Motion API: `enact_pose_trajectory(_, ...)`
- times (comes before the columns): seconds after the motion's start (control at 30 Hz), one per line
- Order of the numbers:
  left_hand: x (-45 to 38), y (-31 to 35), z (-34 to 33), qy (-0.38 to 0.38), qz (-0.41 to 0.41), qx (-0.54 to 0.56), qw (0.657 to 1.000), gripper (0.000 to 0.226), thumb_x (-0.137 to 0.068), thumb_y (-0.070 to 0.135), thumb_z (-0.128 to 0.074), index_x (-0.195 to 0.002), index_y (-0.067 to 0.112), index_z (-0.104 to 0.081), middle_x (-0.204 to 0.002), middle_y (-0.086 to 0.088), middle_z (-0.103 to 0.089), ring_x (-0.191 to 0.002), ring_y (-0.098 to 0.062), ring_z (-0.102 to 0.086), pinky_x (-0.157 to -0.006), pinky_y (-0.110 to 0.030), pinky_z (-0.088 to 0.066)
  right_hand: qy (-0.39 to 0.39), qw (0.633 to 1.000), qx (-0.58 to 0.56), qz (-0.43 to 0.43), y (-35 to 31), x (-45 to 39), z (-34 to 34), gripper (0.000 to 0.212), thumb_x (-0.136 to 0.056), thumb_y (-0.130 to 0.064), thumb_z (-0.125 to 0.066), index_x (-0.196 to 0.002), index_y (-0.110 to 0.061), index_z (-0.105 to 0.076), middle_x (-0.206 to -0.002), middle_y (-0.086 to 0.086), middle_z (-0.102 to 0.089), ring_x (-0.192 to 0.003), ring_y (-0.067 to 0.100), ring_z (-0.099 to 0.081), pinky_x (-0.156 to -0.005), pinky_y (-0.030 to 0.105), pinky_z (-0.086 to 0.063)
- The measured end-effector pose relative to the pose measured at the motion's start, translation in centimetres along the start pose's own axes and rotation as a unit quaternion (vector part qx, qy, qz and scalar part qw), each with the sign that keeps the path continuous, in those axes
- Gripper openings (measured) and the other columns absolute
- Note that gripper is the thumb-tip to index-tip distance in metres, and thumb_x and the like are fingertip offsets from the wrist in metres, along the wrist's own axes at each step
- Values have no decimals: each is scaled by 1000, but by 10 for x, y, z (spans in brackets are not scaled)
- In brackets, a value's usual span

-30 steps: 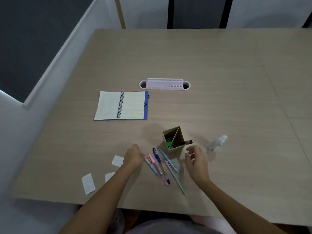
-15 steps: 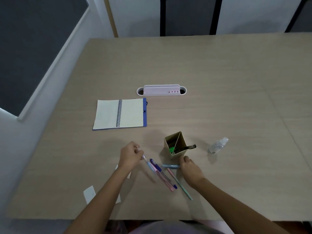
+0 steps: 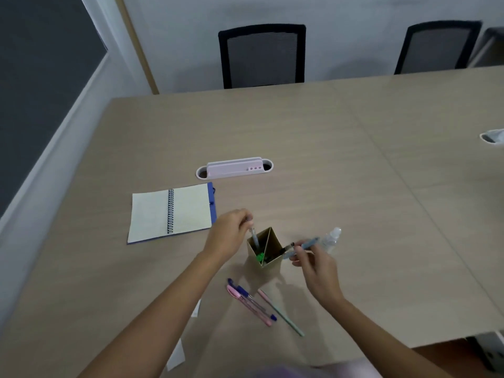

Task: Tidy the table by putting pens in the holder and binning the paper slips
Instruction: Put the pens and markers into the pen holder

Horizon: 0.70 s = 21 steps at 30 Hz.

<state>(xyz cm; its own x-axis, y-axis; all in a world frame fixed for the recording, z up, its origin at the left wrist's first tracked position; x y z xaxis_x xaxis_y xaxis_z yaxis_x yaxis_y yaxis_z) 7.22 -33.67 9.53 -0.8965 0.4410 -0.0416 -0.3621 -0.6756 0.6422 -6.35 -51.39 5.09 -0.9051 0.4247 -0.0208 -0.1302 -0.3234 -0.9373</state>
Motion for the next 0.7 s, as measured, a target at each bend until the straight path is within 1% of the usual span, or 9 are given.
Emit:
enact_pose_trajectory(0.07, 4, -2, -15, -8, -15, -53, 998, 17, -92, 27, -56, -103, 20, -67, -99, 2, -68, -91, -14, -62, -77, -24, -49, 12, 1000, -9, -8, -4, -3, -7, 2, -92, -13, -57, -94, -13, -59, -93, 5, -69, -76, 9, -72, -68, 25, -61)
enact_pose_trajectory(0.13, 9, -7, -25, -9, -11, -64, 998, 21, -92, 28, -55, -107, 20, -68, -104, 3, -66, -94, -13, -60, -77, -21, -43, 9, 1000, 24, -9, -6, -6, -14, 9, -90, -13, -60, -97, -18, -55, -91, 2, -70, -76, 8, -71, -67, 26, -61)
enact_pose_trajectory(0.27, 31, -22, -33, -15, -2, -4, 1000, 31, -94, 30, -52, -121, 19, -63, -113, 4, -57, -99, -8, -57, -86, -21, -47, -23, 994, 107, 9, -8, -8, -33, 16, -89, -16, -63, -103, -16, -57, -95, 2, -72, -83, 12, -70, -70, 32, -60)
enact_pose_trajectory(0.33, 47, -41, -28, 21, 42, 50, 998, 37, -97, 34, -45, -128, 19, -57, -121, 4, -53, -102, -7, -56, -90, -25, -50, -8, 995, 96, 16, -11, -7, -34, 11, -89, -18, -63, -99, -15, -59, -88, 0, -72, -80, 11, -70, -69, 25, -59)
enact_pose_trajectory(0.4, 67, -73, -29, 57, 123, 62, 989, 37, -98, 34, -41, -128, 17, -55, -122, -1, -57, -100, -12, -60, -88, -31, -53, 41, 997, 65, 22, -18, -7, -24, 8, -91, -21, -61, -93, -14, -58, -81, 0, -71, -78, 10, -70, -64, 17, -56)
enact_pose_trajectory(0.43, 77, -91, -37, 43, 168, 43, 984, 36, -98, 31, -41, -128, 16, -53, -119, -4, -61, -98, -17, -62, -87, -34, -53, 67, 997, 41, 22, -22, -7, -18, 8, -92, -21, -60, -91, -14, -56, -80, 0, -71, -77, 10, -70, -64, 18, -56)
enact_pose_trajectory(0.5, 98, -118, -67, -49, 249, 12, 967, 35, -95, 26, -46, -128, 15, -47, -111, -9, -67, -98, -25, -64, -87, -39, -53, 95, 995, 3, 21, -24, -8, -12, 9, -92, -20, -59, -89, -12, -55, -79, -4, -70, -75, 10, -70, -65, 22, -57)
enact_pose_trajectory(0.57, 114, -126, -92, -117, 289, 26, 950, 38, -90, 25, -57, -124, 15, -45, -108, -10, -68, -96, -29, -65, -85, -37, -52, 64, 997, 27, 27, -21, -10, -19, 6, -91, -14, -60, -88, -11, -57, -80, -10, -68, -75, 8, -69, -66, 17, -55)
enact_pose_trajectory(0.7, 113, -121, -102, -98, 299, 47, 948, 31, -84, 21, -66, -109, 16, -49, -96, -5, -66, -81, -19, -58, -72, -29, -46, -28, 987, 149, 45, -5, -7, -45, 2, -85, -10, -66, -87, -12, -67, -87, -5, -65, -72, 9, -63, -64, 8, -47)
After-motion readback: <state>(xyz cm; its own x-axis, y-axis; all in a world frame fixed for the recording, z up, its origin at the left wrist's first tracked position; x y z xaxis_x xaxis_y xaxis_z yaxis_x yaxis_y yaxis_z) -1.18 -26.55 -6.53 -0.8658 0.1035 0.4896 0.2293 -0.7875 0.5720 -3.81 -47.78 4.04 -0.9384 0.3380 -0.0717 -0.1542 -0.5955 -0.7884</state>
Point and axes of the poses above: each hand's wrist, its own x-axis away from the middle knuckle, its own z-axis out of the back of the hand, y = z × x, the point moved 9 cm from there along -x, towards the middle knuckle
